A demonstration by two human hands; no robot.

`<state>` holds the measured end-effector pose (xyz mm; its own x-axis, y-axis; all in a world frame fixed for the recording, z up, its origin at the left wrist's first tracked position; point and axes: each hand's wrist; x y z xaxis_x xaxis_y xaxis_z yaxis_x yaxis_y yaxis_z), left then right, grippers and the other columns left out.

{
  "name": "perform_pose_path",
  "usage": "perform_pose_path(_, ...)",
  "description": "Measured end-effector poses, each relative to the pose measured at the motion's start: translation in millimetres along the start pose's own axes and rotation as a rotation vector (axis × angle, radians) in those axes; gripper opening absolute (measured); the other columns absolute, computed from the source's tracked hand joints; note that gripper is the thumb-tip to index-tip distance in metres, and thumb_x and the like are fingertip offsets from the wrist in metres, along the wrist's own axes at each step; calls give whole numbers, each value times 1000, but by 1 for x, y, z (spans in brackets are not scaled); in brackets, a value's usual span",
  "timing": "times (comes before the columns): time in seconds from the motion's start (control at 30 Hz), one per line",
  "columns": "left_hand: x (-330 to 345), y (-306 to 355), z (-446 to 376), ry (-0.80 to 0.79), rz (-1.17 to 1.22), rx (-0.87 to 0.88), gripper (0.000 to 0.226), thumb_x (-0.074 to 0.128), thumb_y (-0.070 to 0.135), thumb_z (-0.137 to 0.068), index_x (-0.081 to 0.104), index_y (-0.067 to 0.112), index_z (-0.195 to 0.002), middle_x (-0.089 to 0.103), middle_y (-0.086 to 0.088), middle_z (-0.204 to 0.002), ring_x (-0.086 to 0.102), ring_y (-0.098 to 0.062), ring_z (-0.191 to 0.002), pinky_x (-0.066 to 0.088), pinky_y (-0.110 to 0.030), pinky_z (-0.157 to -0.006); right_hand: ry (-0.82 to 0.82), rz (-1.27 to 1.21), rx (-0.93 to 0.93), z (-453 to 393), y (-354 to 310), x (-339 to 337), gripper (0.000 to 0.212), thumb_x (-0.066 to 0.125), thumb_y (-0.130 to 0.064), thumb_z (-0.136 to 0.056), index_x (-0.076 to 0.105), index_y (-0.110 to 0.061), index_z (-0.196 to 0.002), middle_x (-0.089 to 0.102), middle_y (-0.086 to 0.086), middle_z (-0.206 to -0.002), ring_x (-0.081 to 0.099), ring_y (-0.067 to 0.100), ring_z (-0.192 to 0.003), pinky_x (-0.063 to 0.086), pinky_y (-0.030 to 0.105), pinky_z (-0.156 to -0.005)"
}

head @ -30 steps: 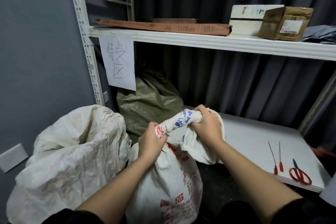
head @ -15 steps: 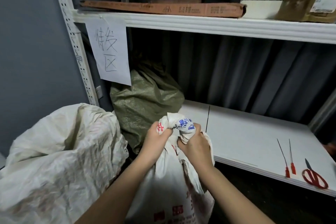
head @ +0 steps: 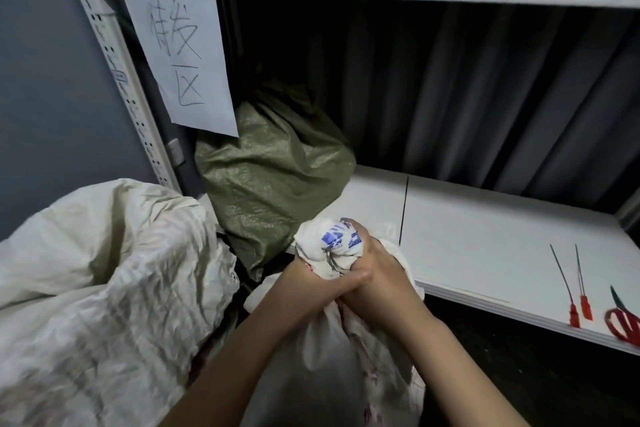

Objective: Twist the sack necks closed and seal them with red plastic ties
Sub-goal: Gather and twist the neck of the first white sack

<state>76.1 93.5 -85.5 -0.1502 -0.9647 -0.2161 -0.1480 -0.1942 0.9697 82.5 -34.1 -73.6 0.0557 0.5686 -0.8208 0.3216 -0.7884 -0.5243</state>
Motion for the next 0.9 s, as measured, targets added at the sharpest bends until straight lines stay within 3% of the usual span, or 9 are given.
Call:
perform_pose_path(0.07, 1, -5, 1, -31, 53, -48, 53, 81, 40, -65, 62, 29, -114, 66, 15, -116, 58, 5, -111, 41, -21, -104, 13, -30, -36, 0, 4, 1, 61, 56, -39, -85, 31, -34, -140, 43, -16, -135, 45, 7, -122, 31, 13, -91)
perform_pose_path(0.23, 3, -5, -6, -163, 71, -74, 65, 72, 47, -68, 54, 26, -127, 61, 14, -125, 55, -1, -118, 39, -21, -105, -17, 165, 27, -3, 5, -6, 56, 54, -38, -86, 27, -26, -134, 60, -3, -110, 61, 25, -99, 33, 27, -69)
perform_pose_path(0.37, 7, -6, -5, -159, 110, -86, 62, 72, 50, -65, 57, 29, -122, 65, 14, -119, 58, -2, -114, 42, -23, -102, -14, 83, 96, -4, -3, -6, 46, 52, -47, -87, 29, -24, -119, 54, -8, -85, 63, 29, -89, 35, 31, -66)
perform_pose_path(0.43, 9, -5, -5, -82, 182, -90, 59, 75, 45, -63, 58, 28, -117, 66, 11, -117, 60, -2, -111, 45, -16, -94, -27, 68, 87, -7, -5, -3, 50, 54, -47, -85, 26, -28, -122, 59, -9, -90, 64, 25, -90, 37, 29, -68)
perform_pose_path(0.5, 12, -4, -4, 27, 288, -96, 57, 78, 34, -64, 59, 25, -117, 66, 9, -118, 61, -2, -110, 45, -13, -89, -39, -21, 91, -11, -3, 3, 64, 57, -40, -85, 20, -33, -136, 64, -12, -108, 63, 17, -99, 39, 25, -74)
perform_pose_path(0.63, 6, 0, -3, 143, 436, -139, 47, 74, 17, -79, 60, 15, -124, 66, 1, -122, 60, -11, -115, 42, -26, -102, -171, -149, 28, -11, -4, 11, 97, 58, -23, -76, -3, -27, -151, 50, -8, -140, 50, 16, -124, 41, 31, -101)
perform_pose_path(0.77, 4, 4, -5, 338, 451, -135, 29, 70, 6, -82, 67, 9, -111, 71, -6, -109, 67, -14, -101, 49, -28, -92, -182, -308, 4, -5, -8, 13, 112, 65, -23, -69, -12, -30, -150, 40, -10, -147, 39, 9, -133, 35, 27, -108)
perform_pose_path(0.9, 6, 5, -4, 497, 435, -79, 23, 72, 0, -78, 69, 20, -89, 74, 6, -90, 70, -8, -87, 53, -24, -83, -148, -549, 31, 4, -10, 23, 110, 70, -28, -69, -3, -25, -151, 35, -18, -143, 35, -7, -131, 28, 13, -107)
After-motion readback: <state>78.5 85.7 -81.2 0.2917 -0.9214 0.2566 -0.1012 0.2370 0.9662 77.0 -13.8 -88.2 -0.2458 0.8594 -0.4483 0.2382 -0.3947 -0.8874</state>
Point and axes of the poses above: each hand's wrist, its own z-axis away from the middle knuckle, its own x-axis out of the palm, y = z × x
